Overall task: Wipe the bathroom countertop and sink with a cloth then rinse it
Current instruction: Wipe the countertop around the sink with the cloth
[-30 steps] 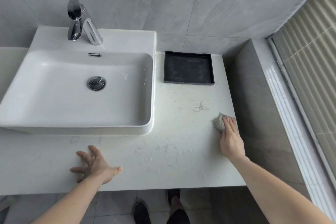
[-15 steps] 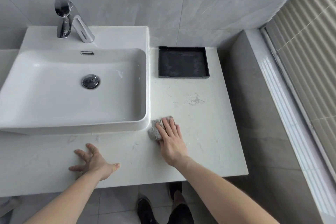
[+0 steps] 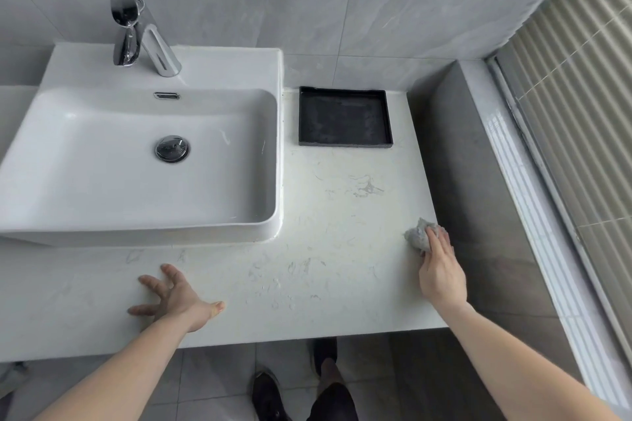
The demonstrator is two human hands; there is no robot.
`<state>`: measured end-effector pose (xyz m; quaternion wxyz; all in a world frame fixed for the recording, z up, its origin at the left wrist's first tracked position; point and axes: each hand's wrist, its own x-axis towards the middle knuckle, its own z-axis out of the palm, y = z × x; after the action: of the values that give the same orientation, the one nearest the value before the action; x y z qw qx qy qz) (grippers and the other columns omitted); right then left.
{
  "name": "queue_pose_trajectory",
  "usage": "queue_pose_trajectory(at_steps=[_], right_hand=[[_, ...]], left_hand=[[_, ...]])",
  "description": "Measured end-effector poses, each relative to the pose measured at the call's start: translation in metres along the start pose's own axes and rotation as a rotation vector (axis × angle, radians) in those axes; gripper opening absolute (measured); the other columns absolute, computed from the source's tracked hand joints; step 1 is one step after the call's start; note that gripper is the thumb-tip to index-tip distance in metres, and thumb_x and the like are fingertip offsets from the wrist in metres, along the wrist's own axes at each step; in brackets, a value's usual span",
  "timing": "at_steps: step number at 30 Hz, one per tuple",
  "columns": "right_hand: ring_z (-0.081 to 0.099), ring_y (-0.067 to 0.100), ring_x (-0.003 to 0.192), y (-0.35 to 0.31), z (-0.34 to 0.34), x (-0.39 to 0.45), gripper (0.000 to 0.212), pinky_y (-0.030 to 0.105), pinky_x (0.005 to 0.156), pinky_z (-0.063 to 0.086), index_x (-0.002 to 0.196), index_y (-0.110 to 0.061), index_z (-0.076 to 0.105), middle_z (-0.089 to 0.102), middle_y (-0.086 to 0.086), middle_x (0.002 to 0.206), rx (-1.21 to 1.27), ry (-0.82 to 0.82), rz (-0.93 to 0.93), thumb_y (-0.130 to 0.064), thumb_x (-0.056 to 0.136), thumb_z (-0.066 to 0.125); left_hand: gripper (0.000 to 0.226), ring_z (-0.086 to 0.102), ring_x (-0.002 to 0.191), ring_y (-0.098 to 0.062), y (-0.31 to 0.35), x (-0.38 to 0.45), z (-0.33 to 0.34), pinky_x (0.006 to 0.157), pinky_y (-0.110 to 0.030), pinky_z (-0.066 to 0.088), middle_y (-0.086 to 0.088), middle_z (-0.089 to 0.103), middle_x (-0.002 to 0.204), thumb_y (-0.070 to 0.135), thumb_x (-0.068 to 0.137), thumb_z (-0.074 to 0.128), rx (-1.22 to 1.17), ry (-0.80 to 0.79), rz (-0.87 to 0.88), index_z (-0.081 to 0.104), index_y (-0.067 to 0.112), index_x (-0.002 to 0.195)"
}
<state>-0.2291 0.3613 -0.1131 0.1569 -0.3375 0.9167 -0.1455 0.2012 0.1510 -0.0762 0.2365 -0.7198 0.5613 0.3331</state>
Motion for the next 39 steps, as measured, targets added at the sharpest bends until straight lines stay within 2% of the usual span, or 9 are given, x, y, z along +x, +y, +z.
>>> queue_pose_trajectory(at_steps=[4,9,13,17,21,29,33,36,39], right_hand=[[0.042,0.027,0.146,-0.041,0.006,-0.009,0.052,0.046,0.113,0.044,0.155,-0.014,0.039,0.039,0.0,0.162,0.193,0.086,-0.078,-0.006,0.104,0.039],[0.015,0.017,0.158,-0.134,0.057,-0.036,0.054,0.045,0.128,0.019,0.158,-0.02,0.038,0.03,-0.001,0.167,0.267,-0.094,-0.271,-0.008,0.105,0.039],[-0.006,0.03,0.159,-0.19,0.094,-0.058,0.059,0.055,0.127,-0.004,0.161,-0.03,0.023,0.009,-0.003,0.173,0.022,-0.272,-0.49,-0.029,0.105,0.038],[-0.016,0.03,0.158,-0.184,0.104,-0.056,0.065,0.056,0.127,-0.006,0.163,-0.037,0.009,-0.004,-0.006,0.173,-0.144,-0.251,-0.553,-0.053,0.104,0.03],[-0.024,0.027,0.156,-0.142,0.086,-0.026,0.069,0.051,0.126,-0.012,0.163,-0.038,-0.004,-0.017,-0.004,0.171,-0.165,-0.185,-0.417,-0.06,0.103,0.021],[0.001,0.027,0.16,-0.013,0.021,0.014,0.056,0.051,0.129,0.011,0.162,-0.014,0.024,0.013,0.01,0.172,-0.052,-0.031,-0.098,-0.026,0.108,0.03],[0.022,0.019,0.156,-0.013,0.006,0.007,0.052,0.043,0.126,0.025,0.157,-0.013,0.038,0.031,0.003,0.167,0.128,0.052,-0.036,-0.006,0.106,0.036],[0.025,0.016,0.155,-0.048,0.011,-0.01,0.05,0.03,0.126,0.021,0.155,-0.015,0.041,0.036,0.0,0.165,0.226,0.043,-0.151,-0.005,0.106,0.037],[0.014,0.013,0.158,-0.086,0.04,-0.041,0.054,0.032,0.129,0.015,0.158,-0.018,0.038,0.028,-0.005,0.166,0.192,-0.09,-0.35,-0.005,0.105,0.039]], left_hand=[[0.148,-0.016,0.145,-0.058,0.001,-0.001,-0.001,0.114,-0.069,0.014,-0.016,-0.039,0.156,0.059,0.066,0.085,-0.01,-0.007,-0.009,-0.027,0.02,0.154],[0.148,-0.013,0.144,-0.06,0.002,-0.002,-0.002,0.115,-0.068,0.013,-0.015,-0.038,0.157,0.059,0.065,0.086,-0.002,-0.006,-0.017,-0.026,0.021,0.154],[0.15,-0.011,0.143,-0.063,0.001,0.001,-0.002,0.116,-0.067,0.01,-0.013,-0.037,0.158,0.06,0.062,0.086,0.009,0.003,-0.032,-0.026,0.023,0.154],[0.151,-0.012,0.144,-0.061,0.0,0.003,0.0,0.117,-0.065,0.007,-0.012,-0.036,0.159,0.059,0.061,0.087,0.014,0.011,-0.026,-0.026,0.023,0.154],[0.152,-0.012,0.145,-0.06,-0.002,0.005,0.001,0.118,-0.064,0.003,-0.013,-0.035,0.159,0.059,0.059,0.088,0.01,0.018,-0.022,-0.024,0.023,0.155],[0.147,-0.013,0.142,-0.064,0.001,0.002,0.001,0.117,-0.065,0.01,-0.009,-0.037,0.159,0.057,0.064,0.087,-0.007,0.016,-0.033,-0.024,0.025,0.155],[0.15,-0.012,0.143,-0.062,0.002,0.002,0.0,0.116,-0.066,0.01,-0.012,-0.037,0.158,0.06,0.062,0.087,0.014,0.005,-0.042,-0.025,0.024,0.155],[0.152,-0.013,0.145,-0.06,0.002,0.002,0.0,0.116,-0.068,0.008,-0.014,-0.036,0.158,0.061,0.06,0.087,0.028,0.007,-0.041,-0.025,0.022,0.155],[0.155,-0.015,0.147,-0.053,0.001,0.002,-0.002,0.116,-0.068,0.002,-0.017,-0.035,0.158,0.065,0.057,0.086,0.051,0.004,-0.042,-0.026,0.019,0.154]])
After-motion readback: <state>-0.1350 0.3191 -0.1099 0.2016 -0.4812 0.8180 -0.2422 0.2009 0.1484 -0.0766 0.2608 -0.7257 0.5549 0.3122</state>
